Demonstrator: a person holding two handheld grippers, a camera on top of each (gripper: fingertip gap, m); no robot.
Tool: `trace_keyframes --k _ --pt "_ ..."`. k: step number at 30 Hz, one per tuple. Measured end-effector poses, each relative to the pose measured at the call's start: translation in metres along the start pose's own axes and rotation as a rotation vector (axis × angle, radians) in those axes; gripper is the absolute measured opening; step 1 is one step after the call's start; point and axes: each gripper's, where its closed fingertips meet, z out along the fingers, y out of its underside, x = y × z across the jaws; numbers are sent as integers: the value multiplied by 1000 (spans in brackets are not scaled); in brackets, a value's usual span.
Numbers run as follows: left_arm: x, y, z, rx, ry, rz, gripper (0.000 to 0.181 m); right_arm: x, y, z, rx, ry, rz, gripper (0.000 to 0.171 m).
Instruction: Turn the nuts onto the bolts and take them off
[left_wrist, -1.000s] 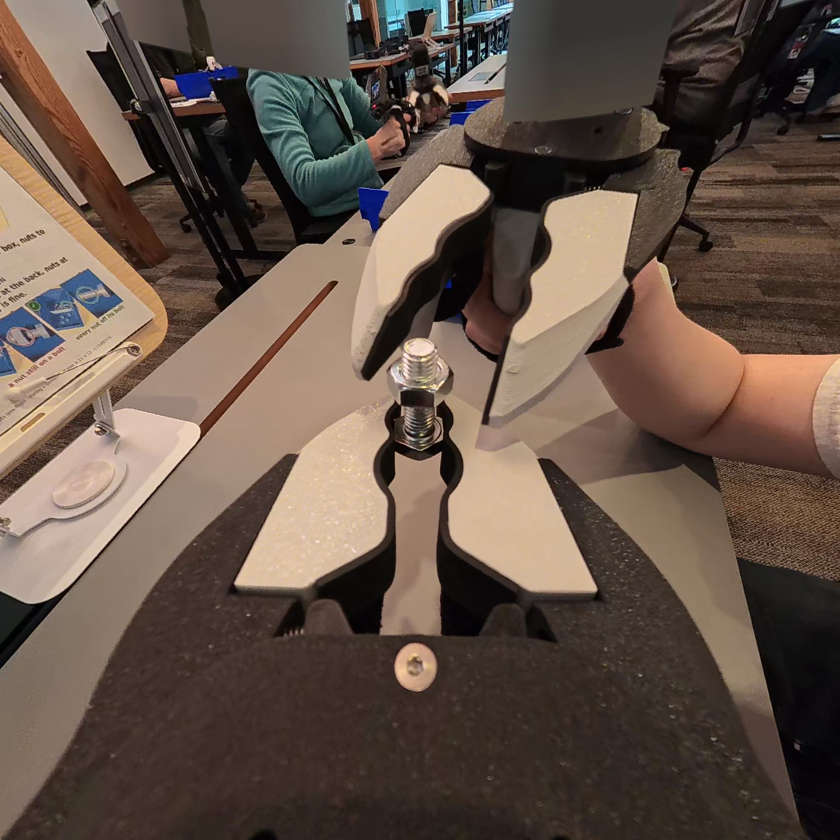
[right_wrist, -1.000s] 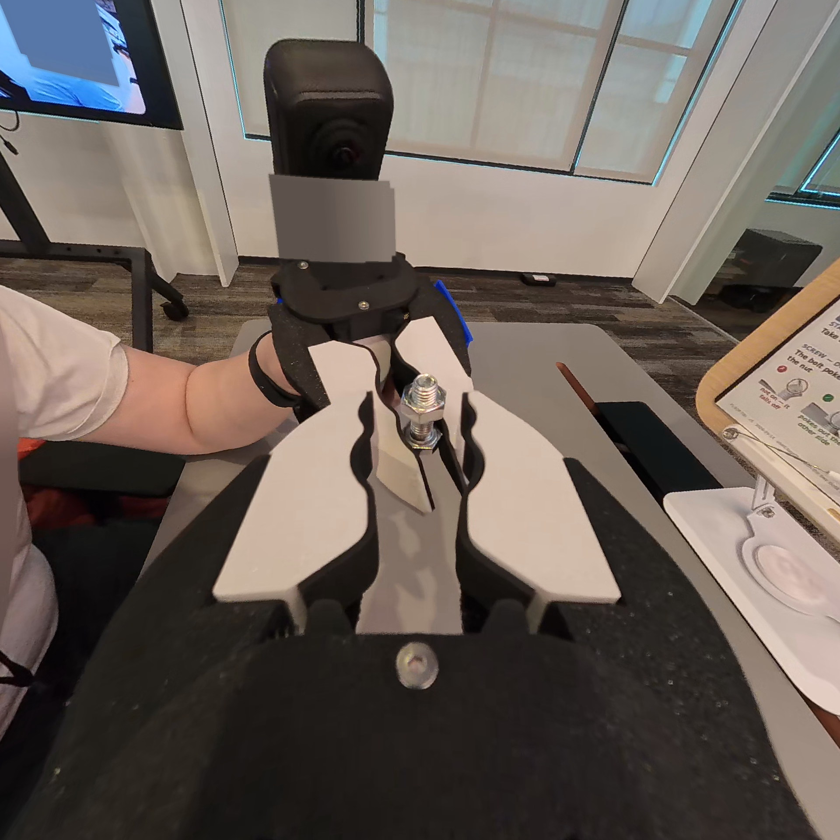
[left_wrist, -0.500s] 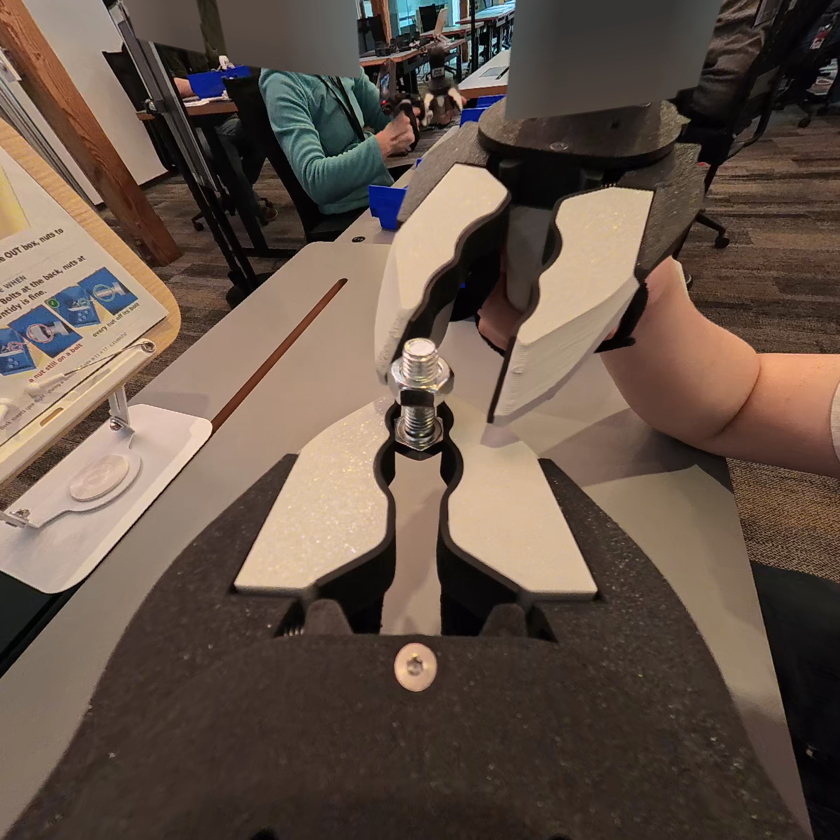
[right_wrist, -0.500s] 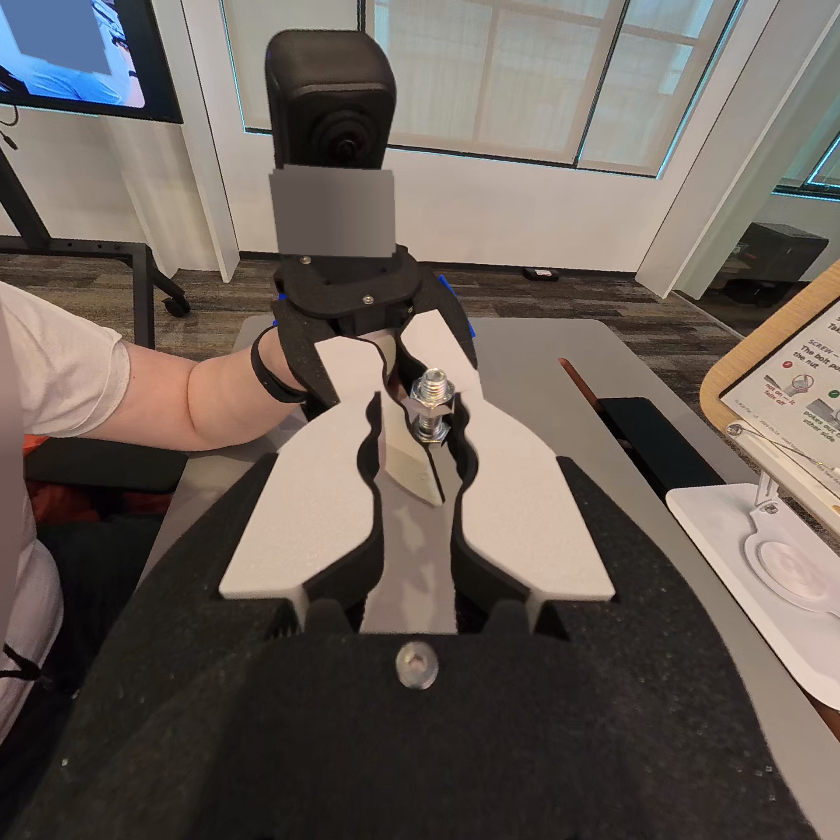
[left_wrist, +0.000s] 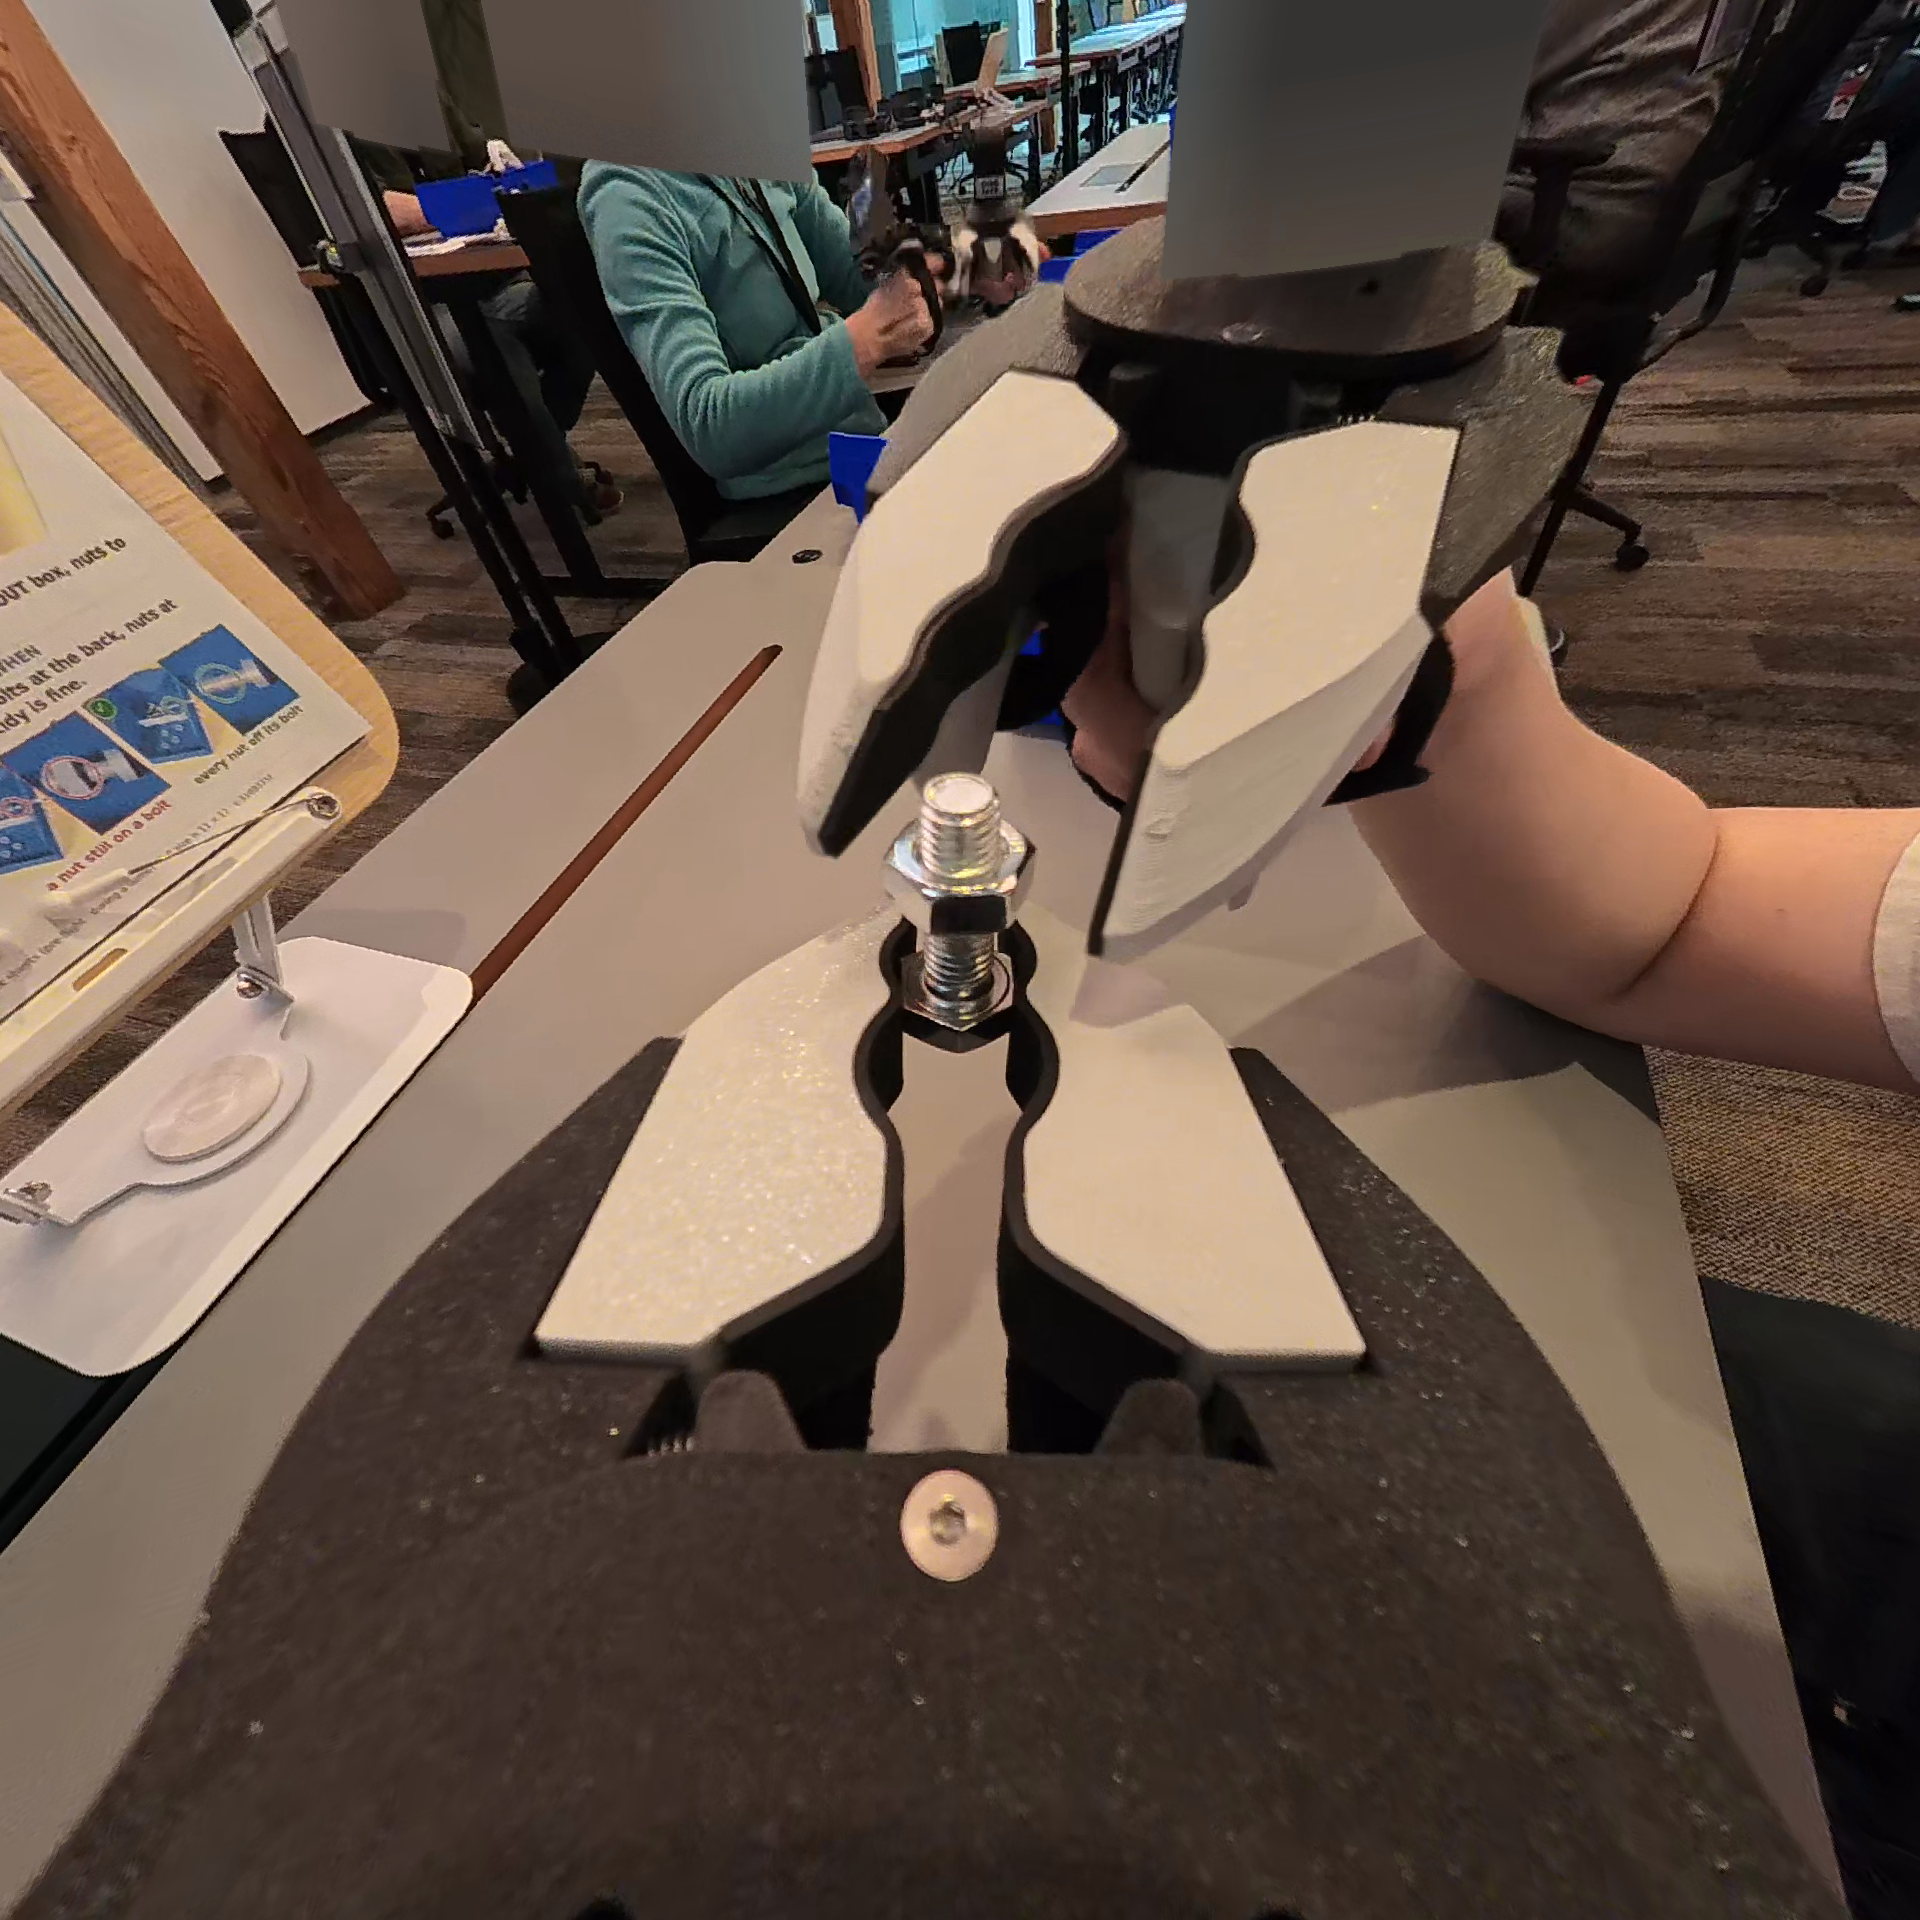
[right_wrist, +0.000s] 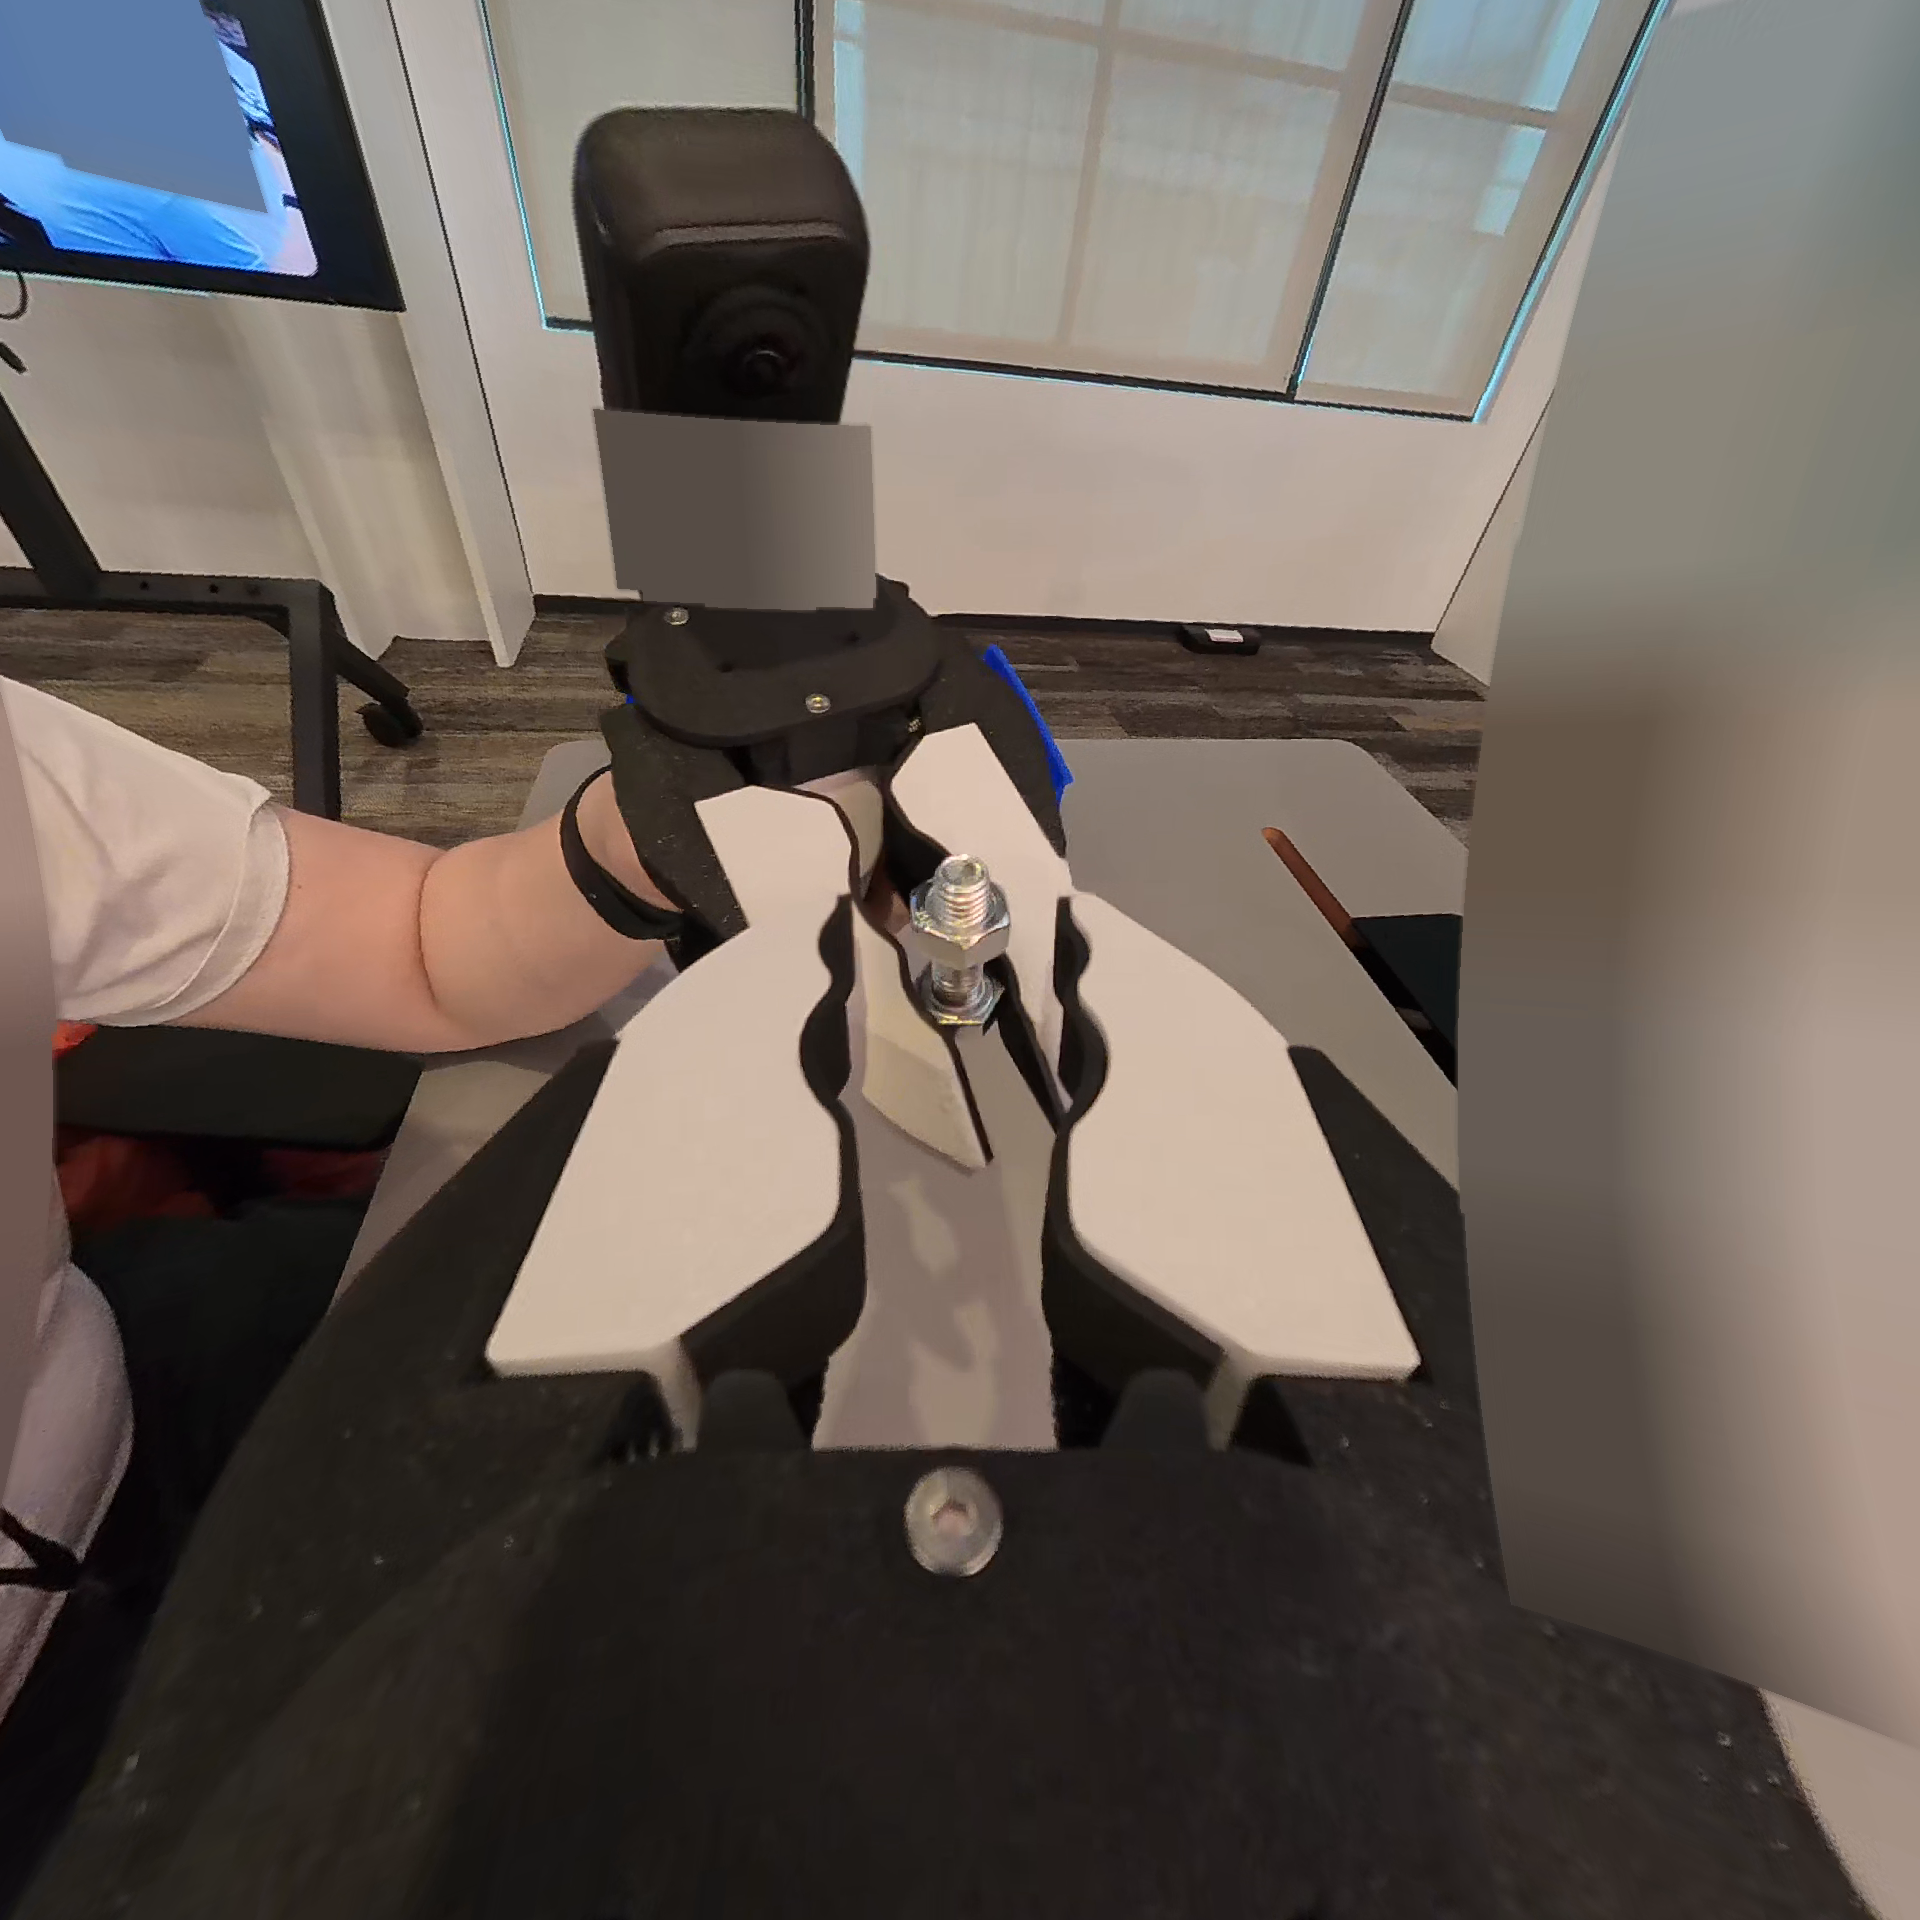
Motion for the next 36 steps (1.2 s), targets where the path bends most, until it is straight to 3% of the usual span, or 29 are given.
trace_keyframes --k 3,12,19,25,31,36 --pt "2 -1 -1 5 14 -6 14 -3 0 0 7 -19 -18 31" --pt "3 -9 -14 45 68 -57 15 -4 -17 -17 73 4 -45 39" --pt "7 -17 -26 67 113 -107 15 -11 -37 -35 98 27 43 38" --pt "17 -24 -32 107 215 -166 15 -26 -40 -23 59 26 101 39" --pt "18 -27 -37 114 215 -162 15 -23 -57 -12 148 18 154 36" --pt "18 -22 -34 75 195 -149 15 -17 -50 -11 140 15 186 31"
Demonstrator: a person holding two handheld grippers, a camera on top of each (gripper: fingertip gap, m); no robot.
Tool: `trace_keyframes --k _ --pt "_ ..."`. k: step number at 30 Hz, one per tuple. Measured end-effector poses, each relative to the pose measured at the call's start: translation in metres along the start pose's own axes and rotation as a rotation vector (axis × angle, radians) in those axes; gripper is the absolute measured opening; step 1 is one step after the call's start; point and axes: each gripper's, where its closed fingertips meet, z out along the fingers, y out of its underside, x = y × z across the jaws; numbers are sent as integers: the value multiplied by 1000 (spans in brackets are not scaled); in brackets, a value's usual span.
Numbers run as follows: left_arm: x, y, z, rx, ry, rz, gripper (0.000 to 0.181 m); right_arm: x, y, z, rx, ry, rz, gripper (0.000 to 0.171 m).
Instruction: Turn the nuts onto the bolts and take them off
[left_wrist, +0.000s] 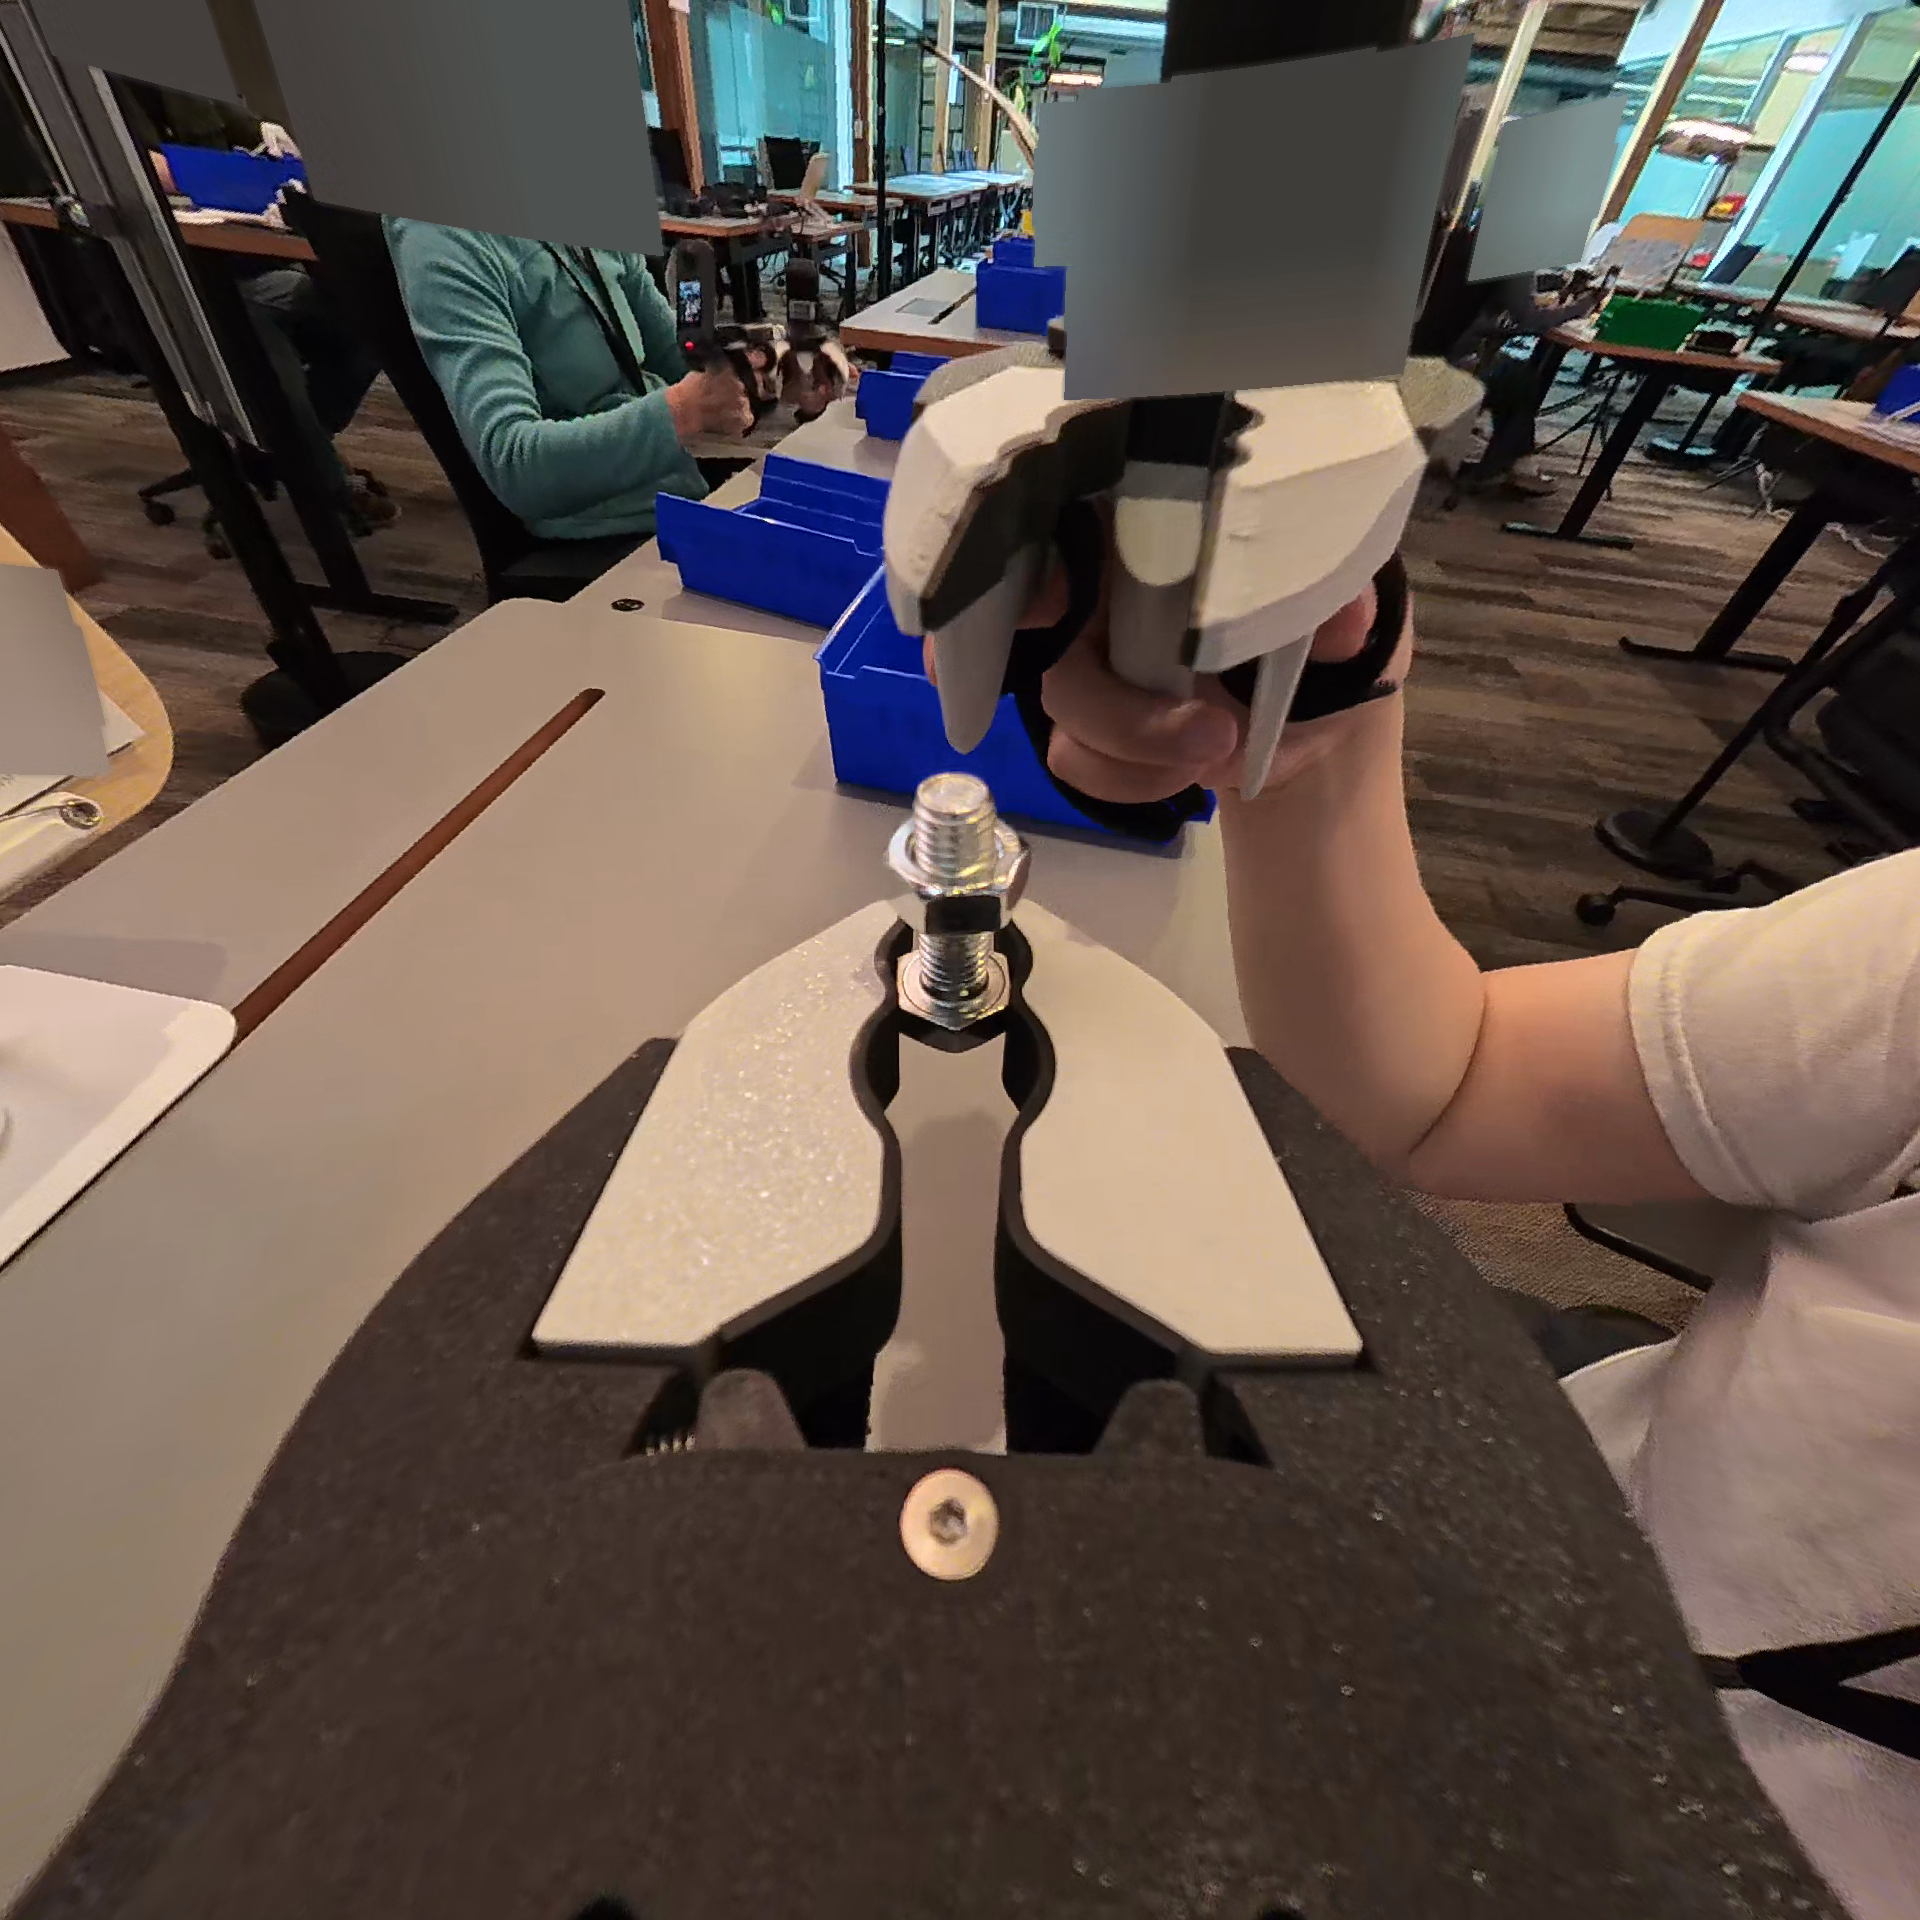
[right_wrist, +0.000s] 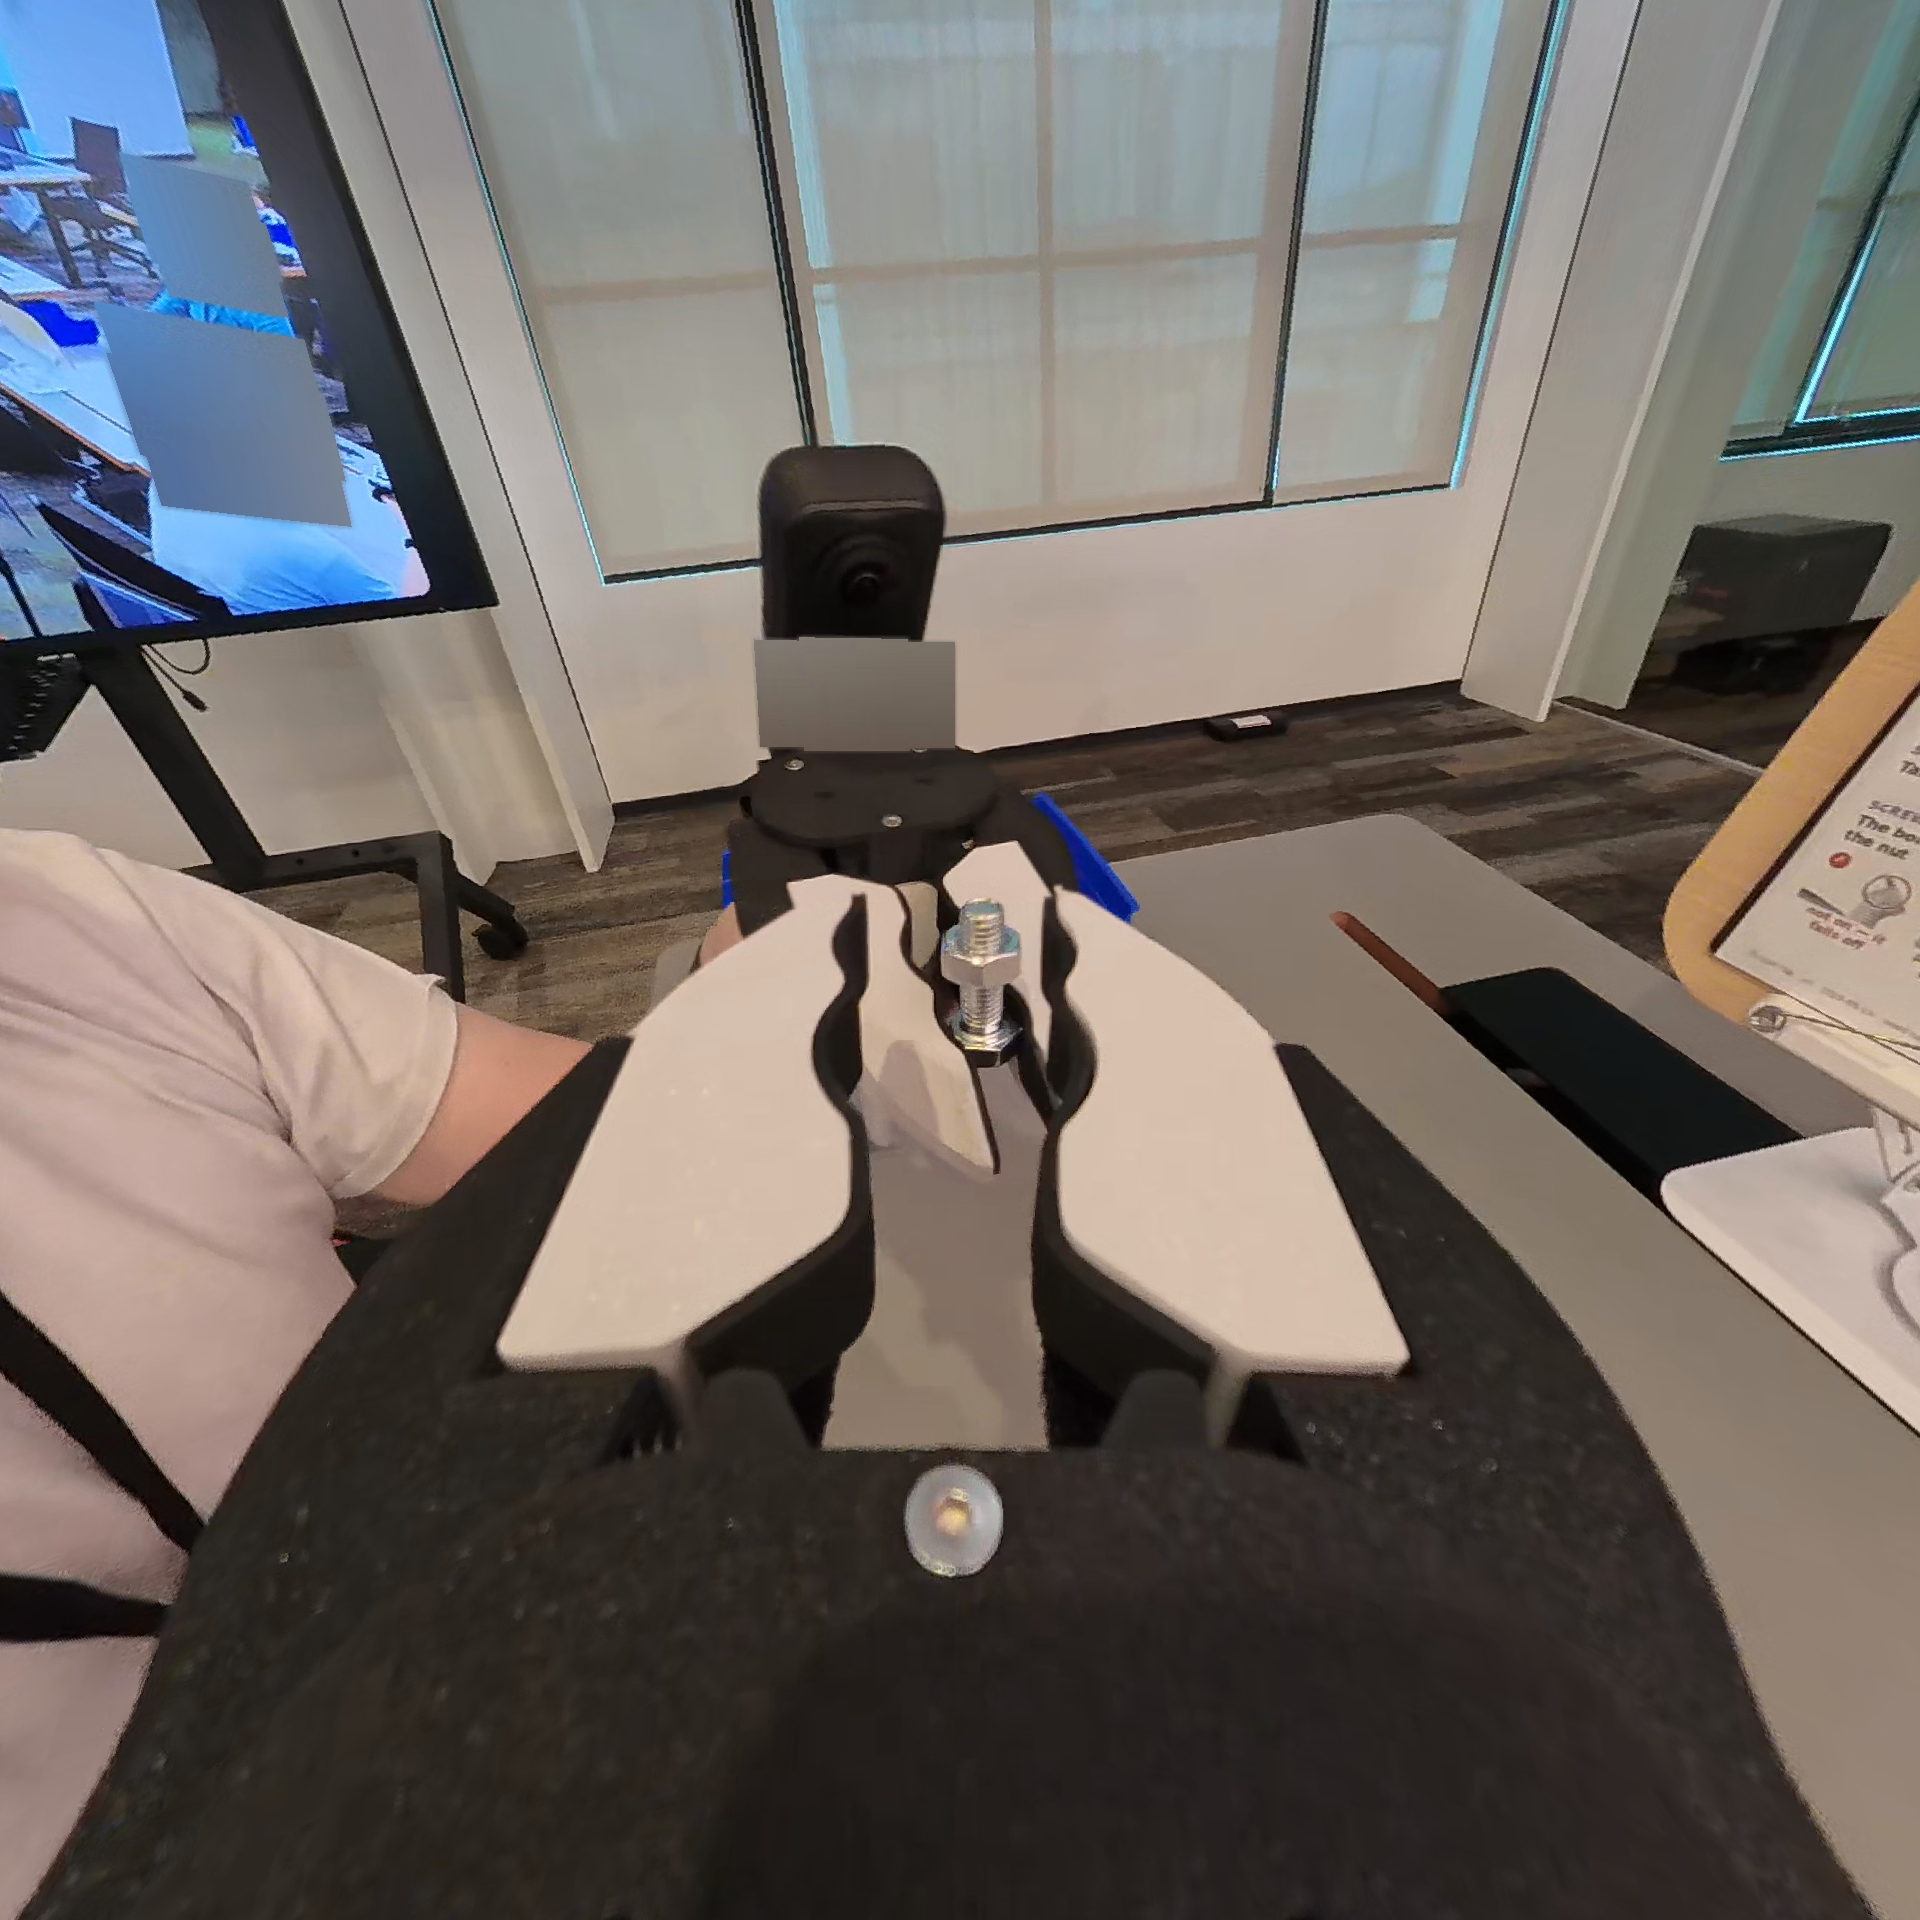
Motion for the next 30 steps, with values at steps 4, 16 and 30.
trace_keyframes --k 4,16,30 --pt "0 1 1 -6 7 -1 15 4 17 7 -78 4 18 33" --pt "1 3 2 -19 0 17 15 3 28 21 -118 -40 16 17" --pt "0 0 -1 -21 -81 98 56 16 15 -15 -68 66 -27 17"
